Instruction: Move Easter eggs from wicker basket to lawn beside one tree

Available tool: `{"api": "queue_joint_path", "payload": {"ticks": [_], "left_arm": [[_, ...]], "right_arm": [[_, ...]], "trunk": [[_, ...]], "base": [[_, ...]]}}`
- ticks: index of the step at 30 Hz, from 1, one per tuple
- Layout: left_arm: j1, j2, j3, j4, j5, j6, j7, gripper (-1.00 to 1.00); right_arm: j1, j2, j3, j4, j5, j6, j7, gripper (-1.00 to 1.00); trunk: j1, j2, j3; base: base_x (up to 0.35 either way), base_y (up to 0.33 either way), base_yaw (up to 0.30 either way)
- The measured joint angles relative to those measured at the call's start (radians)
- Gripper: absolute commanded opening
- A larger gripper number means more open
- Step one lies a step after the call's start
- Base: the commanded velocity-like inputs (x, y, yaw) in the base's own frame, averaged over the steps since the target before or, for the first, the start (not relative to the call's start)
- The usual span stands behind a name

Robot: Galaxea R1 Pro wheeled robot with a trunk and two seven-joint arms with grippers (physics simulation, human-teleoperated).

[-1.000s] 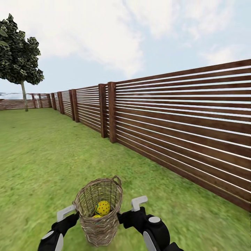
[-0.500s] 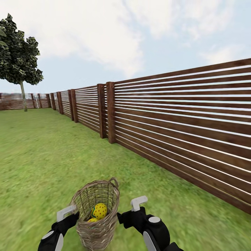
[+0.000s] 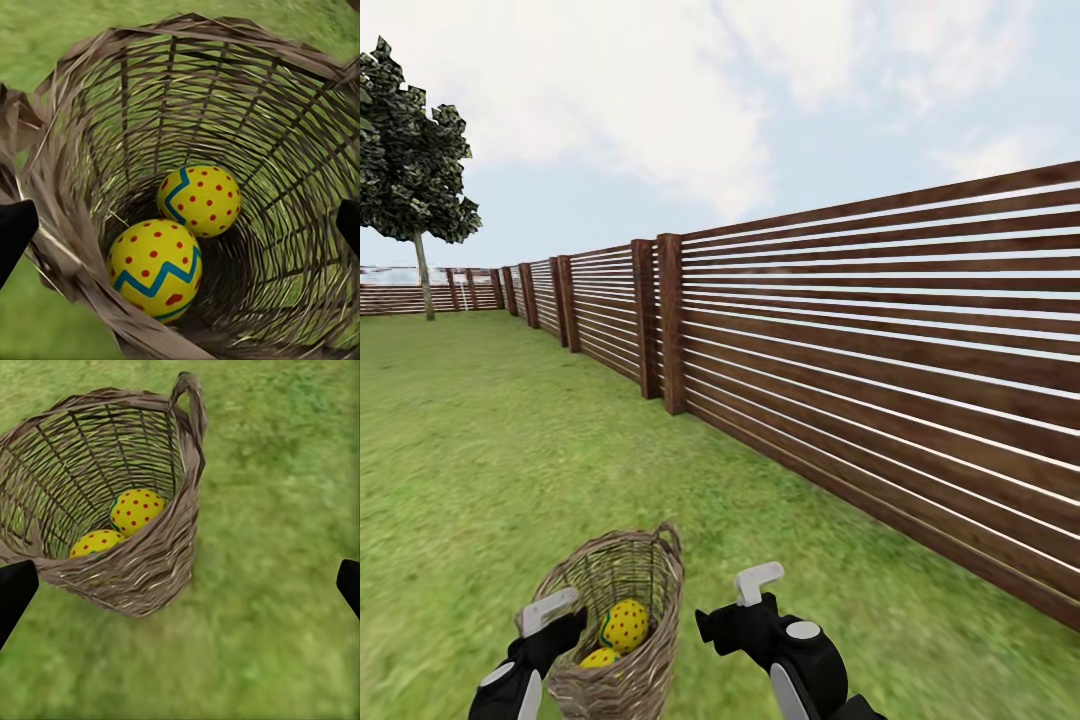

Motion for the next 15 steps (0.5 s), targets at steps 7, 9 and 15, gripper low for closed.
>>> {"api": "queue_joint_path", "payload": {"ticks": [7,9,15], "left_arm": [[0.000,0.000,0.000,0.001,0.000,0.000,0.000,1.00],[0.000,0.000,0.000,0.001,0.000,0.000,0.000,1.00],[0.000,0.000,-0.001,0.001,0.001,0.000,0.000,1.00]], "right_arm": [[0.000,0.000,0.000,0.000,0.000,0.000,0.000,1.00],[0.000,0.000,0.000,0.000,0.000,0.000,0.000,1.00],[0.000,0.000,0.000,0.000,0.000,0.000,0.000,1.00]], "trunk": [[0.000,0.000,0.000],[0.000,0.000,0.000],[0.000,0.000,0.000]], "base": [[0.080,-0.075,0.000],[0.030,-0.028,0.000],[0.009,-0.009,0.000]]}}
